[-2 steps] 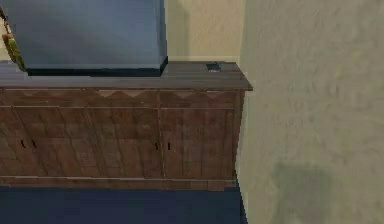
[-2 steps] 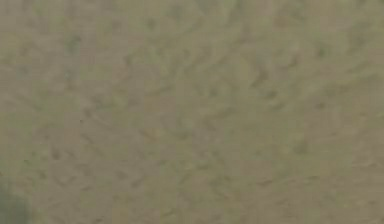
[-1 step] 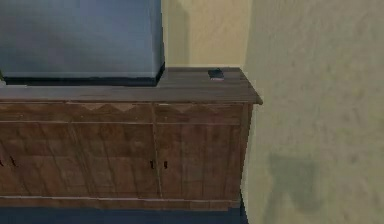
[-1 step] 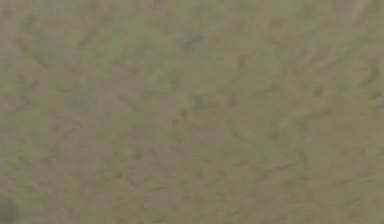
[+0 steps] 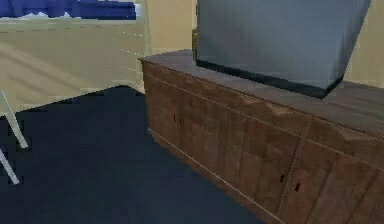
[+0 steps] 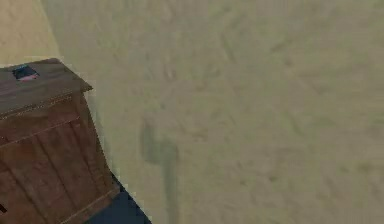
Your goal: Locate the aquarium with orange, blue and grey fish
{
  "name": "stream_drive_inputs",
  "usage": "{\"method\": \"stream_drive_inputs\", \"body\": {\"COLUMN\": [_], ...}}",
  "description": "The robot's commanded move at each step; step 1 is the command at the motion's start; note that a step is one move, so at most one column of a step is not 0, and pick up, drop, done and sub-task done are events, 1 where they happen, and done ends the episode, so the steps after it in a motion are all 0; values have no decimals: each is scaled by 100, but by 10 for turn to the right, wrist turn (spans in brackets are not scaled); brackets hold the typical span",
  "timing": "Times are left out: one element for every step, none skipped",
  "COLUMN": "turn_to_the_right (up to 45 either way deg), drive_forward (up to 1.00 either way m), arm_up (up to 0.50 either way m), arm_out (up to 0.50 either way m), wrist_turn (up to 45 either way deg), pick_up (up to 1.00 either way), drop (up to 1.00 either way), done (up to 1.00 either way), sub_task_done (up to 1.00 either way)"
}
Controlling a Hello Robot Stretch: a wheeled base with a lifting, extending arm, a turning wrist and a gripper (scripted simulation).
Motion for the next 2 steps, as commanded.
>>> {"method": "stream_drive_inputs", "body": {"turn_to_the_right": [-420, 0], "drive_forward": [0, 5], "arm_up": [0, 0], "arm_out": [0, 0], "wrist_turn": [0, 0], "pick_up": [0, 0], "drop": [0, 0], "done": [0, 0], "sub_task_done": [0, 0]}}
